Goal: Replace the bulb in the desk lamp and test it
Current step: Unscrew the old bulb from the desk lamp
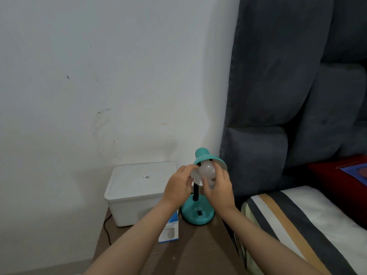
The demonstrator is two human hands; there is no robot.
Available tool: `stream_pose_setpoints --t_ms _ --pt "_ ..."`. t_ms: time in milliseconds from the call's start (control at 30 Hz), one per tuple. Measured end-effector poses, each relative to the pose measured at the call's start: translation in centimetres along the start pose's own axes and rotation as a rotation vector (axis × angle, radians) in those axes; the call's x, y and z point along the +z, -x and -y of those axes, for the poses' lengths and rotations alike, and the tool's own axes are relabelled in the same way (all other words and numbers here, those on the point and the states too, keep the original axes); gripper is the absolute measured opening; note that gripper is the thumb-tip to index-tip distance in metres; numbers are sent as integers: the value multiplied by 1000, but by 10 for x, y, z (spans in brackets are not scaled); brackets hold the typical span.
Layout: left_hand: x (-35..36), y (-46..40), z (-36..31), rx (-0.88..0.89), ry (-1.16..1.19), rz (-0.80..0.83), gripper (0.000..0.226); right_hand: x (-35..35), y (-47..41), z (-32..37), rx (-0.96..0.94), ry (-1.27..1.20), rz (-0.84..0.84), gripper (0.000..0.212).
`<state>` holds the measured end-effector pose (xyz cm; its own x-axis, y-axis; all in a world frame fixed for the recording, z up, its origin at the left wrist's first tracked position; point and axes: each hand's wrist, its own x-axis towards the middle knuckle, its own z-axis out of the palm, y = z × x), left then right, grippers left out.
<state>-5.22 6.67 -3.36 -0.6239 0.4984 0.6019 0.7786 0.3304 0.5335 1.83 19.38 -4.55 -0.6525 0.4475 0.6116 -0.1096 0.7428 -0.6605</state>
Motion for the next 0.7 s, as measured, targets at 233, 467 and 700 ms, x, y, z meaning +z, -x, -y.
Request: stream_pose_setpoints --t_ms 233,467,700 --pt "-1 0 1 -8 4 -8 42 -3 -2 0 -86 149 48 57" --pt "1 1 -1 -6 0 -5 41 0 -3 7 83 -37 -40 57" --pt "-1 0 -2 -9 2 1 43 -5 -6 5 -47 180 57 52"
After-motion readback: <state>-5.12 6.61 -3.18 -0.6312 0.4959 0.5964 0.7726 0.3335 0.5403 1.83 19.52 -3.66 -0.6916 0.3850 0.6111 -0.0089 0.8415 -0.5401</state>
